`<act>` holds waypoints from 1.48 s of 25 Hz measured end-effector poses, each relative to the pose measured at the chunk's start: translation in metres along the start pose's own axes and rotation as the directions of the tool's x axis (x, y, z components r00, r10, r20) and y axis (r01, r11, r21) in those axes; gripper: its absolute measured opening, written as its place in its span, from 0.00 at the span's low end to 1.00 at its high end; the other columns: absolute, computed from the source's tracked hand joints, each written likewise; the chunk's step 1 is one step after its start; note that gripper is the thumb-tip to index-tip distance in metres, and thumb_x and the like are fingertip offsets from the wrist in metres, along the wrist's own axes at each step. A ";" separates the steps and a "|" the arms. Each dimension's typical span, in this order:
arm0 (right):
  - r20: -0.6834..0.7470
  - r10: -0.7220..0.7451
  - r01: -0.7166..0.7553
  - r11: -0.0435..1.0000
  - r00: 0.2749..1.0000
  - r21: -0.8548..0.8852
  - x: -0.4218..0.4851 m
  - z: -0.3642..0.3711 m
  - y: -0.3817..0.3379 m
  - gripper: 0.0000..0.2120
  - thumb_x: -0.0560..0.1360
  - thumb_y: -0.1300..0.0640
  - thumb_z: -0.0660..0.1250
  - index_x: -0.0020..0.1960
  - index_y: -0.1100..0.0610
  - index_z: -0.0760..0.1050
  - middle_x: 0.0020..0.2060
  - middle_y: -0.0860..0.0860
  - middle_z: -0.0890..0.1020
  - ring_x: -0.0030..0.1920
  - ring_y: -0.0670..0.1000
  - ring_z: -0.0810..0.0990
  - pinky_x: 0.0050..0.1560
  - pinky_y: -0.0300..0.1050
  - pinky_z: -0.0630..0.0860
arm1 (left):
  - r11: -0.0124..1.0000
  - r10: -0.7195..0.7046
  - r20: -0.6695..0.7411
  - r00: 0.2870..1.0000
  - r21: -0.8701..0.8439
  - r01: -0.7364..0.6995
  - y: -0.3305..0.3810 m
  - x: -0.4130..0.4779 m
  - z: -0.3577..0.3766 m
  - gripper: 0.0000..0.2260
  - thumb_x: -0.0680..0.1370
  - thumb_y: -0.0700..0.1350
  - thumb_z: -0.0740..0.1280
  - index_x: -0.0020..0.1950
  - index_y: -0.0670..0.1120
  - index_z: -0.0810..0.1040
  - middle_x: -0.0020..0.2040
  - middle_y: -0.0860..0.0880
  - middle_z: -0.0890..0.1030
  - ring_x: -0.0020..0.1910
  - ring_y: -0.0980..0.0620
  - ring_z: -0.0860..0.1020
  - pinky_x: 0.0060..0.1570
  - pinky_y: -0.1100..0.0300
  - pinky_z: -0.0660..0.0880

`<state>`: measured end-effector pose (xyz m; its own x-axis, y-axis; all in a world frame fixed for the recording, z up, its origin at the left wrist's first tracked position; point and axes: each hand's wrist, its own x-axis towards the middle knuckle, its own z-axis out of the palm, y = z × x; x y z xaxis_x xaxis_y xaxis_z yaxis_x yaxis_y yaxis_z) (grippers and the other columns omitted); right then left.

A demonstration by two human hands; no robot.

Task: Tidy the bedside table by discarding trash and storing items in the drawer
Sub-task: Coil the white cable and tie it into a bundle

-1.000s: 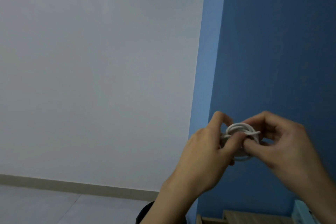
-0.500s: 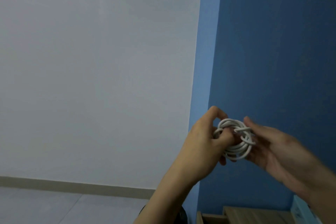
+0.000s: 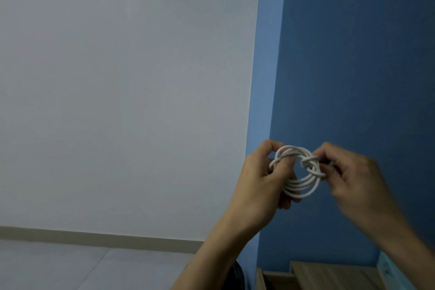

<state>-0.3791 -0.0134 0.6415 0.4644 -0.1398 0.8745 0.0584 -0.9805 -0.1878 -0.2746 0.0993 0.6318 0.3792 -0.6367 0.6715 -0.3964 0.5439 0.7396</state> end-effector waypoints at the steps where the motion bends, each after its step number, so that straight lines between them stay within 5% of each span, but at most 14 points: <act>1: -0.002 -0.037 0.037 0.998 0.999 -0.044 0.001 -0.001 0.000 0.06 0.69 0.52 0.59 0.34 0.47 0.71 0.32 0.34 0.76 0.30 0.35 0.72 0.30 0.23 0.64 | 1.000 0.002 -0.003 1.000 -0.010 -0.002 0.000 -0.001 0.000 0.05 0.80 0.40 0.60 0.47 0.38 0.71 0.27 0.50 0.71 0.21 0.56 0.73 0.21 0.63 0.68; 4: 0.000 -0.029 0.029 0.999 1.000 -0.013 0.002 0.001 0.012 0.07 0.68 0.49 0.58 0.35 0.48 0.74 0.36 0.36 0.77 0.34 0.36 0.74 0.33 0.24 0.66 | 0.999 -0.011 -0.016 1.000 -0.033 0.011 -0.002 0.000 0.000 0.04 0.80 0.40 0.60 0.47 0.39 0.70 0.26 0.50 0.72 0.21 0.54 0.73 0.21 0.62 0.67; 6: 0.070 0.063 -0.078 0.965 0.996 0.250 -0.002 0.002 0.016 0.10 0.66 0.41 0.63 0.39 0.46 0.77 0.42 0.39 0.79 0.42 0.38 0.78 0.40 0.26 0.73 | 0.998 -0.049 0.006 0.999 -0.037 0.049 -0.007 0.002 -0.001 0.06 0.80 0.40 0.60 0.50 0.37 0.70 0.26 0.49 0.74 0.21 0.50 0.73 0.21 0.62 0.69; 9: 0.302 0.164 -0.328 0.688 0.939 0.647 -0.011 -0.003 0.012 0.29 0.61 0.31 0.67 0.51 0.51 0.81 0.49 0.50 0.84 0.51 0.52 0.82 0.50 0.45 0.80 | 0.996 -0.088 0.000 0.996 -0.001 0.088 -0.013 0.005 -0.002 0.07 0.80 0.42 0.60 0.50 0.37 0.69 0.30 0.44 0.78 0.23 0.45 0.76 0.22 0.59 0.73; 12: 0.305 0.229 -0.373 0.710 0.925 0.597 -0.013 -0.003 0.004 0.29 0.57 0.34 0.73 0.49 0.52 0.82 0.45 0.54 0.86 0.45 0.52 0.85 0.44 0.41 0.81 | 0.993 -0.081 -0.074 0.994 0.083 0.087 -0.020 0.004 0.004 0.07 0.79 0.44 0.61 0.48 0.41 0.71 0.36 0.42 0.80 0.27 0.43 0.80 0.25 0.54 0.78; 15: 0.148 0.365 -0.386 0.759 0.919 0.524 -0.012 0.006 0.008 0.05 0.67 0.55 0.71 0.41 0.54 0.83 0.39 0.51 0.87 0.39 0.49 0.85 0.38 0.33 0.79 | 0.986 -0.080 -0.103 0.991 0.137 0.093 -0.030 0.003 0.009 0.09 0.80 0.49 0.59 0.47 0.45 0.75 0.40 0.42 0.80 0.35 0.44 0.81 0.33 0.53 0.80; 16: 0.119 0.398 -0.396 0.744 0.909 0.538 -0.013 0.008 0.010 0.03 0.68 0.59 0.71 0.40 0.53 0.83 0.38 0.51 0.87 0.38 0.48 0.85 0.37 0.32 0.79 | 0.979 -0.078 -0.092 0.993 0.179 0.094 -0.033 0.004 0.009 0.11 0.80 0.51 0.57 0.48 0.47 0.76 0.42 0.43 0.80 0.40 0.46 0.80 0.39 0.55 0.80; 18: 0.118 0.412 -0.396 0.697 0.904 0.598 -0.018 0.009 0.013 0.09 0.62 0.49 0.74 0.39 0.53 0.84 0.36 0.51 0.87 0.36 0.47 0.85 0.36 0.32 0.78 | 0.957 -0.109 -0.066 0.992 0.262 0.123 -0.038 0.005 0.008 0.13 0.81 0.53 0.54 0.49 0.52 0.77 0.46 0.47 0.78 0.50 0.53 0.74 0.49 0.65 0.73; 21: 0.105 0.436 -0.402 0.676 0.894 0.618 -0.025 0.011 0.020 0.31 0.47 0.32 0.74 0.42 0.51 0.84 0.38 0.51 0.87 0.37 0.47 0.85 0.36 0.32 0.78 | 0.964 -0.258 0.071 0.964 -0.052 0.262 -0.042 0.003 0.010 0.14 0.82 0.48 0.54 0.55 0.48 0.79 0.46 0.52 0.80 0.48 0.57 0.77 0.48 0.63 0.75; 26: 0.172 0.519 -0.515 0.641 0.837 0.569 -0.044 0.014 0.041 0.31 0.50 0.32 0.73 0.42 0.55 0.83 0.38 0.49 0.87 0.40 0.46 0.85 0.35 0.32 0.78 | 0.916 -0.333 0.124 0.935 -0.194 0.352 -0.069 0.003 0.021 0.13 0.81 0.44 0.58 0.58 0.39 0.78 0.51 0.42 0.82 0.50 0.47 0.81 0.52 0.55 0.79; 29: 0.197 0.620 -0.610 0.575 0.760 0.545 -0.058 0.020 0.056 0.03 0.69 0.55 0.70 0.39 0.53 0.82 0.33 0.45 0.86 0.37 0.45 0.83 0.32 0.31 0.77 | 0.840 -0.433 0.125 0.893 -0.302 0.450 -0.090 -0.001 0.034 0.12 0.81 0.44 0.59 0.54 0.39 0.79 0.50 0.41 0.81 0.49 0.48 0.80 0.49 0.58 0.79; 34: 0.234 0.758 -0.740 0.437 0.609 0.511 -0.108 0.034 0.091 0.04 0.72 0.61 0.67 0.43 0.56 0.81 0.41 0.56 0.85 0.38 0.48 0.81 0.33 0.34 0.76 | 0.587 -0.629 0.234 0.742 -0.484 0.650 -0.135 -0.013 0.059 0.17 0.82 0.47 0.56 0.47 0.38 0.79 0.39 0.44 0.83 0.38 0.51 0.82 0.38 0.61 0.80; 37: 0.238 0.848 -0.778 0.276 0.474 0.565 -0.151 0.050 0.110 0.06 0.72 0.65 0.66 0.47 0.64 0.79 0.41 0.59 0.83 0.38 0.50 0.82 0.34 0.33 0.79 | 0.444 -0.732 0.284 0.620 -0.491 0.749 -0.172 -0.030 0.073 0.15 0.82 0.45 0.55 0.49 0.36 0.77 0.44 0.41 0.80 0.42 0.48 0.79 0.37 0.60 0.81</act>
<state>-0.3985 -0.0937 0.4665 0.4801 -0.8645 0.1484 0.1543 -0.0833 -0.9845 -0.2785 -0.0149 0.4804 0.2880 -0.9476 -0.1381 0.5186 0.0330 0.8544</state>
